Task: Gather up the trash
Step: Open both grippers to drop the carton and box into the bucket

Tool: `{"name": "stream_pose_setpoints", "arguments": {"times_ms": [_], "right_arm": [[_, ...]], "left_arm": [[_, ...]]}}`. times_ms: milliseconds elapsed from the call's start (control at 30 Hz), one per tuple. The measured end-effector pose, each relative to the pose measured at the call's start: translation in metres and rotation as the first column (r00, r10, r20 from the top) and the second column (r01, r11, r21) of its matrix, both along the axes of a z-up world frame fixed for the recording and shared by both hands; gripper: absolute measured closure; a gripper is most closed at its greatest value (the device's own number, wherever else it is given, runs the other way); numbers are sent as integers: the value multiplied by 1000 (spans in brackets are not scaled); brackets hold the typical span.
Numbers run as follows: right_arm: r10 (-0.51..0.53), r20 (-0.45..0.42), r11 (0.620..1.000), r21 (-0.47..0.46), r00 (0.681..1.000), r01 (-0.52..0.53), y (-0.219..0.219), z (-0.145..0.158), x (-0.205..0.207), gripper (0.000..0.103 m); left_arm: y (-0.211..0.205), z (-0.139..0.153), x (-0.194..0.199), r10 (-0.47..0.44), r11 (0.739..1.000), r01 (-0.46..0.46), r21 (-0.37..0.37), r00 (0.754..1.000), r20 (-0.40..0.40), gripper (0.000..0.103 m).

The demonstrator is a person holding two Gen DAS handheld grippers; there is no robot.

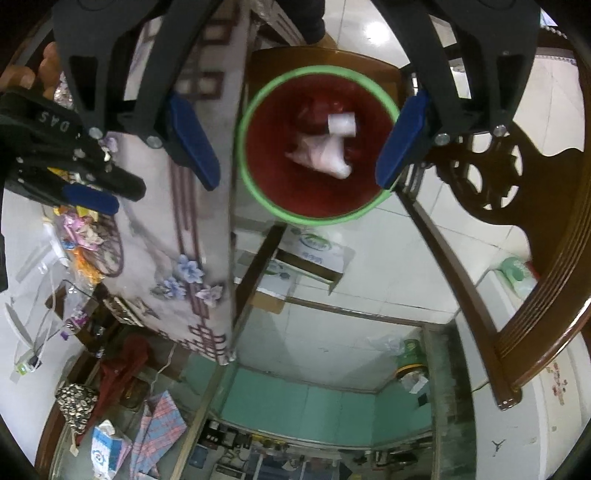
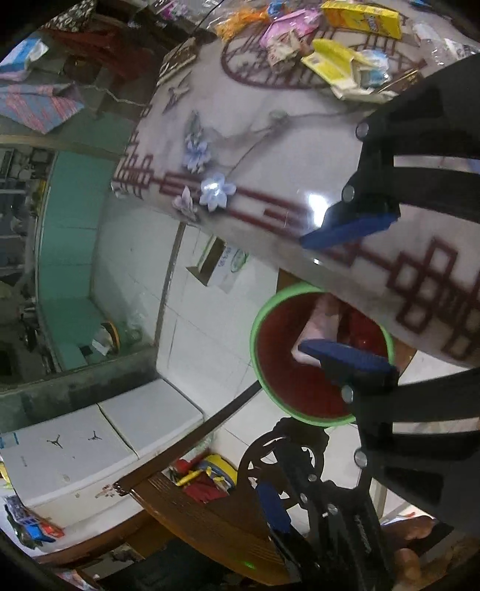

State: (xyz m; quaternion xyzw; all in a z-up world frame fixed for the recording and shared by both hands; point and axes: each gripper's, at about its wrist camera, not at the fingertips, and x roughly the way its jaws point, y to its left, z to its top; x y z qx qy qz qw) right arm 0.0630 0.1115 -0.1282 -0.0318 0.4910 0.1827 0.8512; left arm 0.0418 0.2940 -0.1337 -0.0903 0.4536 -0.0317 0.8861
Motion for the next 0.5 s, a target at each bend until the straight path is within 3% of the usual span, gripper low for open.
{"name": "stream_pose_setpoints", "arguments": {"times_ms": [233, 500], "right_arm": [[-65, 6, 998, -3, 998, 65, -40, 8, -17, 42], [-187, -18, 982, 6, 982, 187, -117, 5, -37, 41]], "left_arm": [[-38, 7, -1, -72, 997, 72, -7, 997, 23, 19], [-105, 10, -1, -166, 986, 166, -12, 986, 22, 19]]}}
